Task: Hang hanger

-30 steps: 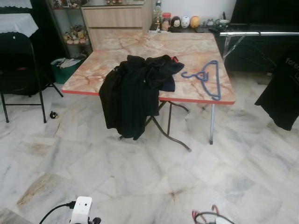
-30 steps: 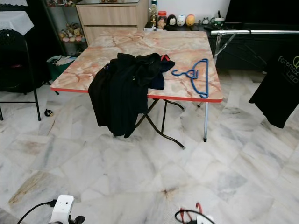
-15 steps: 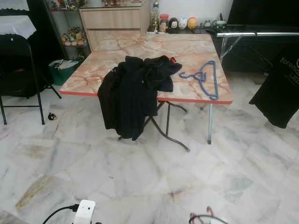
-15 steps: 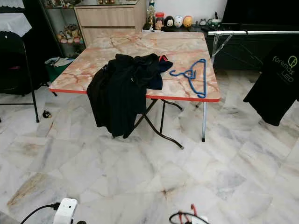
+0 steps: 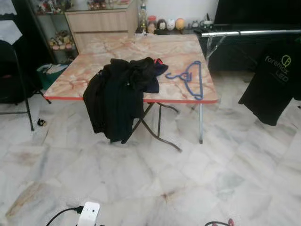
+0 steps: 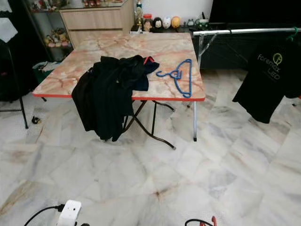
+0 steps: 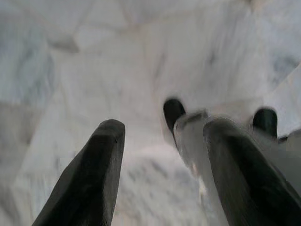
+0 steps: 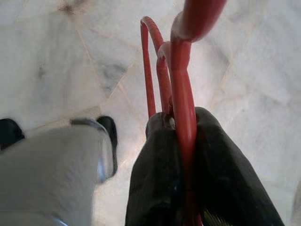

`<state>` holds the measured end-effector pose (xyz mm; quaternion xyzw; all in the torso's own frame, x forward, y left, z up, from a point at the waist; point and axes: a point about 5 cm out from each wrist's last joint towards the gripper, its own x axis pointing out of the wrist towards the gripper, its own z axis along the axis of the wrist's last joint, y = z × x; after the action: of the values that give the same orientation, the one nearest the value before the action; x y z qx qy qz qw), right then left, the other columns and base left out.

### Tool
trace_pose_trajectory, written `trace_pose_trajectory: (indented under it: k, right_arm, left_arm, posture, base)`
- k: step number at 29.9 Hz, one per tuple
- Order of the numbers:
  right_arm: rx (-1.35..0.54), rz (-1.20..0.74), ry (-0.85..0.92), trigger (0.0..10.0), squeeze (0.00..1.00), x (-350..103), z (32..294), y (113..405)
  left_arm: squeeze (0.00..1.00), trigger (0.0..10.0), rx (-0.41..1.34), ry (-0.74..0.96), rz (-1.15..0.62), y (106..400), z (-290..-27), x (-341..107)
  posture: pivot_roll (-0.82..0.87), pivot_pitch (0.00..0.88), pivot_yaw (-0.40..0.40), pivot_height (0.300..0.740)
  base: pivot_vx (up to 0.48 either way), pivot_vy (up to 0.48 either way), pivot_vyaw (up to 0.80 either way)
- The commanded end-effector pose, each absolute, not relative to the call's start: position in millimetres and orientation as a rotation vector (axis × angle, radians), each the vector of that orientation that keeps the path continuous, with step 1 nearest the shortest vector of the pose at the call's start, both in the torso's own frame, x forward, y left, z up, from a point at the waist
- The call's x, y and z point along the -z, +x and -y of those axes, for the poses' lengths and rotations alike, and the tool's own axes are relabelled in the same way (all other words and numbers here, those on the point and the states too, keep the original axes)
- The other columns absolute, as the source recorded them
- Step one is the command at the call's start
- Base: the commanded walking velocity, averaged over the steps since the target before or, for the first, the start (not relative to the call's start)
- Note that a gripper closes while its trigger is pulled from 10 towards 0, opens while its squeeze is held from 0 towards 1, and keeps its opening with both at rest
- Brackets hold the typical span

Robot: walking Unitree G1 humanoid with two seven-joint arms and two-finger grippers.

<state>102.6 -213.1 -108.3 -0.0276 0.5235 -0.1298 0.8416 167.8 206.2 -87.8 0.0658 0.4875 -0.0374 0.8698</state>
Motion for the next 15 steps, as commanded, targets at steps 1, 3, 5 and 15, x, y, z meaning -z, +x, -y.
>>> trace_pose_trajectory:
  k: [1, 3, 5, 15]
  right_arm:
    - [0.253, -1.100, -0.057, 10.0, 0.00, 108.7, 207.2, 104.3]
    - [0.263, -1.091, -0.037, 10.0, 0.00, 108.5, 205.9, 105.6]
    - [0.251, -1.084, -0.043, 10.0, 0.00, 108.1, 203.9, 108.3]
    - [0.257, -1.089, -0.036, 10.0, 0.00, 108.3, 202.0, 109.4]
  left_arm:
    - [0.00, 10.0, 0.068, 0.149, -1.045, 163.1, -210.9, 89.3]
    - [0.00, 10.0, 0.079, 0.155, -1.050, 162.3, -211.3, 89.5]
    - [0.00, 10.0, 0.080, 0.160, -1.054, 161.6, -212.0, 89.7]
    - [0.00, 10.0, 0.101, 0.176, -1.049, 164.4, -205.6, 89.8]
  posture:
    - [-0.04, 0.000, 0.050, 0.740]
    - [-0.06, 0.000, 0.059, 0.740]
    - [-0.06, 0.000, 0.060, 0.740]
    - [-0.06, 0.000, 0.068, 0.740]
  base:
    - [0.000, -0.240, 0.00]
    - [0.000, -0.242, 0.00]
    - [0.000, -0.242, 0.00]
    - [0.000, -0.267, 0.00]
